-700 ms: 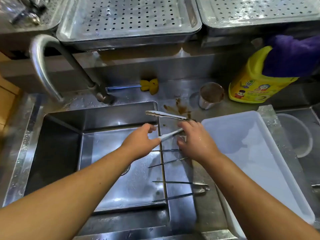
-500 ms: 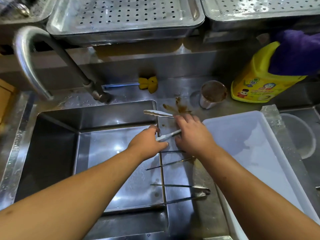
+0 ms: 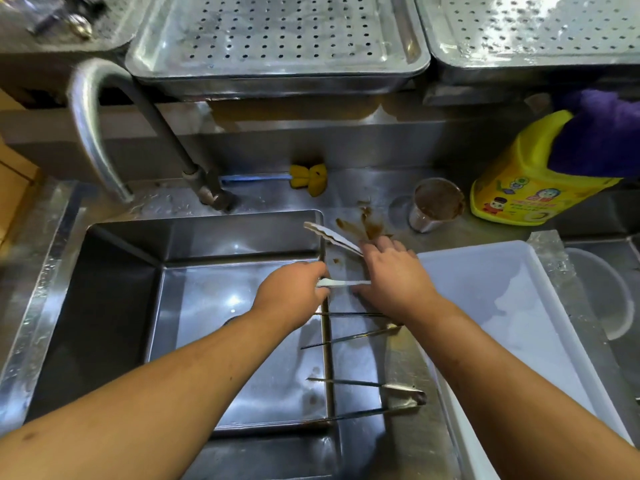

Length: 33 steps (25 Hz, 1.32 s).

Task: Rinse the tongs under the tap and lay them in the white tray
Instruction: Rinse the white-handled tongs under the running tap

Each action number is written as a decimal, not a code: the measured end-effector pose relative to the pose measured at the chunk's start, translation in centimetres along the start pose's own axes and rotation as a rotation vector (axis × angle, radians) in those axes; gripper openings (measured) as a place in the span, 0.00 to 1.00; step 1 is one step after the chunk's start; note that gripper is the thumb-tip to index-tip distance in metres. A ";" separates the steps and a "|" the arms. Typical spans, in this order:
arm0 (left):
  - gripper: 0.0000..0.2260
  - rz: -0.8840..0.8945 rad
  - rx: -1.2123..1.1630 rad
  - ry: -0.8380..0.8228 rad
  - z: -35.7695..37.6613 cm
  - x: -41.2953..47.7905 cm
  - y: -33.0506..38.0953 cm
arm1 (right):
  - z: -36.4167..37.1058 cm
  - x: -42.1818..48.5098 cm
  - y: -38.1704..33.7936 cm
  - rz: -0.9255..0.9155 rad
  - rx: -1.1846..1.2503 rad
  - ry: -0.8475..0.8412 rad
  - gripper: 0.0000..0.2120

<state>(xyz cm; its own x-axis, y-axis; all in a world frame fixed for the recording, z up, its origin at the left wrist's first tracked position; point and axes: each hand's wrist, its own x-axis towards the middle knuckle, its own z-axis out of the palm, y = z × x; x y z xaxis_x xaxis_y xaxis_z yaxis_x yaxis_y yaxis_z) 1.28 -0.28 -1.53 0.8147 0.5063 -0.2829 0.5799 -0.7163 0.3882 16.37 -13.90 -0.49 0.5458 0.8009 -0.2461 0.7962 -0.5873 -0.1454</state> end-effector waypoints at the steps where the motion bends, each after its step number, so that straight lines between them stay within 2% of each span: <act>1: 0.06 0.032 -0.004 0.028 -1.0 -0.4 -0.7 | -0.5 -0.4 -0.4 0.000 0.063 -0.007 0.31; 4: 0.15 0.049 -0.151 0.154 -4.2 -2.1 -3.5 | -1.7 -2.2 -2.8 0.030 0.332 -0.027 0.22; 7: 0.34 -0.124 -0.478 0.198 -7.2 -4.9 -6.1 | -2.1 -4.0 -7.7 0.124 0.624 -0.056 0.16; 8: 0.35 -0.189 -0.593 0.182 -7.8 -5.7 -6.8 | -2.1 -4.4 -9.5 0.159 0.726 -0.065 0.15; 10: 0.26 -0.297 -0.797 0.095 -8.7 -7.0 -8.4 | -2.1 -5.0 -13.3 0.232 0.904 -0.088 0.15; 12: 0.15 -0.364 -0.998 -0.108 -9.2 -8.2 -9.8 | -2.2 -5.1 -17.0 0.301 1.007 -0.136 0.17; 14: 0.18 -0.356 -1.216 -0.291 -9.4 -9.1 -11.6 | -2.4 -4.9 -20.5 0.340 0.988 -0.186 0.26; 16: 0.21 -0.344 -1.330 -0.367 -9.7 -9.8 -13.6 | -2.1 -4.5 -23.9 0.352 0.935 -0.205 0.28; 20: 0.14 -0.442 -1.418 -0.362 -10.6 -9.7 -17.6 | -1.9 -3.7 -28.5 0.321 0.825 -0.241 0.22; 24: 0.10 -0.536 -1.488 -0.379 -11.6 -9.2 -20.4 | -3.1 -1.0 -28.3 0.277 0.757 -0.330 0.17; 26: 0.07 -0.573 -1.527 -0.377 -11.5 -9.2 -21.2 | -4.1 1.9 -27.5 0.319 0.759 -0.245 0.18; 29: 0.09 -0.573 -1.564 -0.372 -11.0 -9.1 -22.0 | -5.5 8.6 -26.5 0.355 0.806 -0.033 0.23; 31: 0.11 -0.573 -1.593 -0.353 -10.8 -8.9 -22.4 | -5.6 13.9 -26.4 0.317 0.799 -0.029 0.23; 33: 0.20 -0.590 -1.579 -0.356 -10.9 -8.7 -22.6 | -4.8 18.2 -26.4 0.324 0.715 -0.074 0.15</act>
<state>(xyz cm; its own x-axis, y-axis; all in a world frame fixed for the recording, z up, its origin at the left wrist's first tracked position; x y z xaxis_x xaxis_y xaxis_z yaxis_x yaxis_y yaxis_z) -18.84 16.78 1.73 0.5915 0.2279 -0.7734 0.3986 0.7512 0.5261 6.54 16.75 3.50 0.6833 0.5817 -0.4413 0.2254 -0.7429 -0.6303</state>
